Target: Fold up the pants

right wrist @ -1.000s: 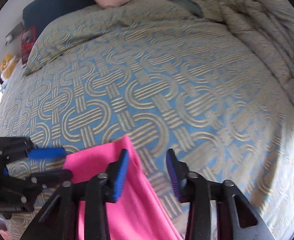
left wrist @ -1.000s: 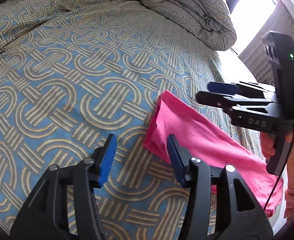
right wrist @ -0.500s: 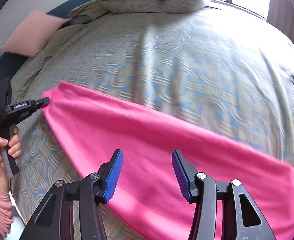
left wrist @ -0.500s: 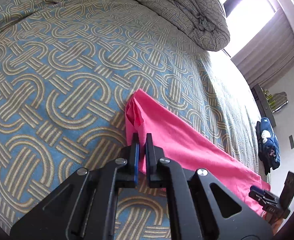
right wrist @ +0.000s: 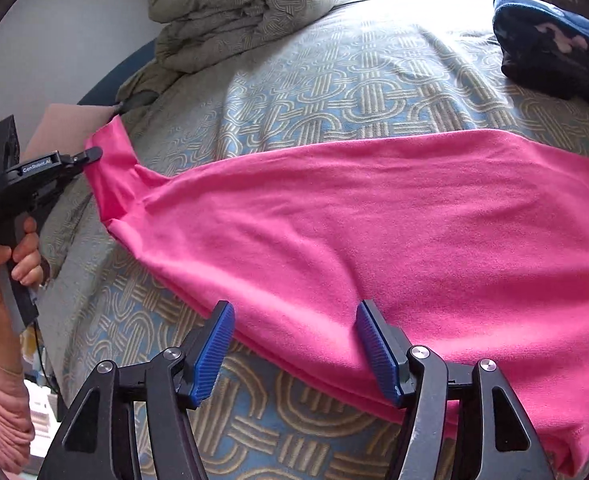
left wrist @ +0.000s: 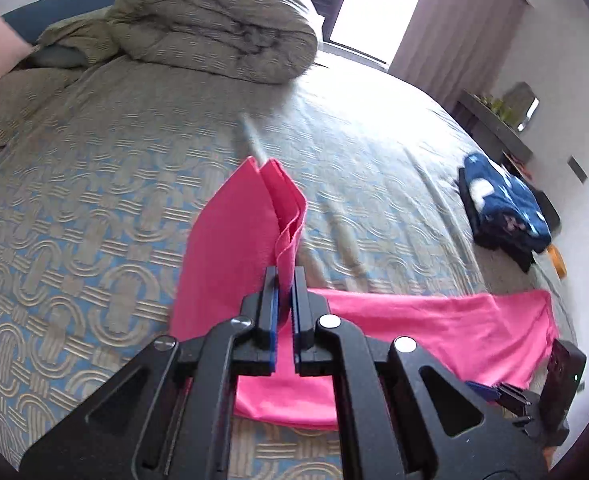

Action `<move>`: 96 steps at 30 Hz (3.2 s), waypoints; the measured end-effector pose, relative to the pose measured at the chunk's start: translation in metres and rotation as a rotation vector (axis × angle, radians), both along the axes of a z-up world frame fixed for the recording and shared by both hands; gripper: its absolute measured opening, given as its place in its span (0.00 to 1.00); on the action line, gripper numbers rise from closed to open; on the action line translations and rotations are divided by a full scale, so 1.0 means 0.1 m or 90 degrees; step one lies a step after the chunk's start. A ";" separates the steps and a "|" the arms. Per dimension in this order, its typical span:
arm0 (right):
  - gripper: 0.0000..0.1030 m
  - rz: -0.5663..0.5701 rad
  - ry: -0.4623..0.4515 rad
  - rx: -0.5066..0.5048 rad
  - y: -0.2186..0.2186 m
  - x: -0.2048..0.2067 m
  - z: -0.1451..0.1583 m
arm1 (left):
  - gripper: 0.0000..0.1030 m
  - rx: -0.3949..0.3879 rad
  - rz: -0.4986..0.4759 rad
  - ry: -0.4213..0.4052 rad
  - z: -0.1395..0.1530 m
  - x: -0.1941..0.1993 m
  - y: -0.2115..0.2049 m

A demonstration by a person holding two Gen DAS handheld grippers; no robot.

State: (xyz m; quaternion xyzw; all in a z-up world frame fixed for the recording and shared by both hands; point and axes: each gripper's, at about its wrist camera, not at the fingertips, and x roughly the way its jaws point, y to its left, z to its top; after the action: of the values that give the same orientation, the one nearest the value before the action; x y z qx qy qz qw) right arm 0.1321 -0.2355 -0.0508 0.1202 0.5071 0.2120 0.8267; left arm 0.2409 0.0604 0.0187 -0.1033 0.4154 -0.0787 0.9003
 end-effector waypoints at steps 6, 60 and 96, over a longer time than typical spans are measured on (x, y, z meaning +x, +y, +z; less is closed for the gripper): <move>0.63 -0.078 0.054 0.181 -0.56 0.03 -0.05 | 0.09 0.017 -0.184 0.066 -0.44 -0.21 -1.13; 0.60 0.142 0.031 0.306 0.61 0.69 0.23 | 0.66 0.133 -0.036 0.064 -0.96 -0.60 0.18; 0.65 0.020 0.243 0.343 0.13 0.90 -0.38 | 0.67 0.143 -0.038 0.072 -0.98 -0.54 0.21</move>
State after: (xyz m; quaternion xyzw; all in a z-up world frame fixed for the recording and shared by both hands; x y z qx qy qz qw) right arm 0.2218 -0.2224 -0.0891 0.3644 0.5806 0.3247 0.6517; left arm 0.1872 0.0815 -0.0788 0.0062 0.4748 -0.0523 0.8785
